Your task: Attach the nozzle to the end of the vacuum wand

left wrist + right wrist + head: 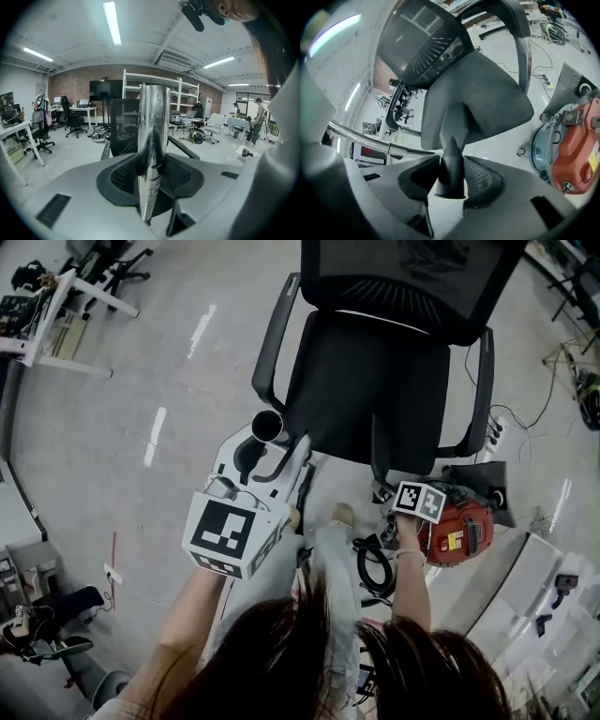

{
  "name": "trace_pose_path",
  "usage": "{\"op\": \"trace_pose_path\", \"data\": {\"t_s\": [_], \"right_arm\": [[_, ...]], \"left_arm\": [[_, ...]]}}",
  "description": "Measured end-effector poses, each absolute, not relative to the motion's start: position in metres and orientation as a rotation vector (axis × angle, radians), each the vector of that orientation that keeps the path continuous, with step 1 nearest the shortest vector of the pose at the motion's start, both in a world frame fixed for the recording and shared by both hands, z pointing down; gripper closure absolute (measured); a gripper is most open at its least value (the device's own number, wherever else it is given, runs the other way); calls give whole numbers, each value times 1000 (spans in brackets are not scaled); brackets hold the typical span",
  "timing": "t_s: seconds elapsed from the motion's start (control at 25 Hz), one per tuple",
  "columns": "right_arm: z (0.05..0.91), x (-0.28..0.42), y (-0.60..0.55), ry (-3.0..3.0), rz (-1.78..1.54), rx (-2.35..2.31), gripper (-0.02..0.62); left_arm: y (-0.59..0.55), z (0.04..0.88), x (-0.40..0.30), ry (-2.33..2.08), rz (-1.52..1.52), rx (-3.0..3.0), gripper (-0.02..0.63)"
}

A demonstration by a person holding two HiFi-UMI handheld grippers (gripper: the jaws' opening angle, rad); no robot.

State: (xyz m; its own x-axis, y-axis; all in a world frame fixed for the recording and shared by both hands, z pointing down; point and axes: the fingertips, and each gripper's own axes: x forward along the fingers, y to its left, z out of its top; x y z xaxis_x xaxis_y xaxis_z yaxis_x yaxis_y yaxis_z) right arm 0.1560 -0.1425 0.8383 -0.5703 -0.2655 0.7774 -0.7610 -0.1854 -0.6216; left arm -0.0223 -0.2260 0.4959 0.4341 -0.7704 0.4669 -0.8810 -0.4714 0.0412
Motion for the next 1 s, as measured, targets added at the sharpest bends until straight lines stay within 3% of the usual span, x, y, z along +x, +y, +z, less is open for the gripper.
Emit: {"op": "trace_pose_path", "data": {"t_s": [1.0], "right_arm": [[662,116,-135,-2037,2070,1244,420]], "left_arm": [[-193,480,-9,-1314,628,2458,449]]}}
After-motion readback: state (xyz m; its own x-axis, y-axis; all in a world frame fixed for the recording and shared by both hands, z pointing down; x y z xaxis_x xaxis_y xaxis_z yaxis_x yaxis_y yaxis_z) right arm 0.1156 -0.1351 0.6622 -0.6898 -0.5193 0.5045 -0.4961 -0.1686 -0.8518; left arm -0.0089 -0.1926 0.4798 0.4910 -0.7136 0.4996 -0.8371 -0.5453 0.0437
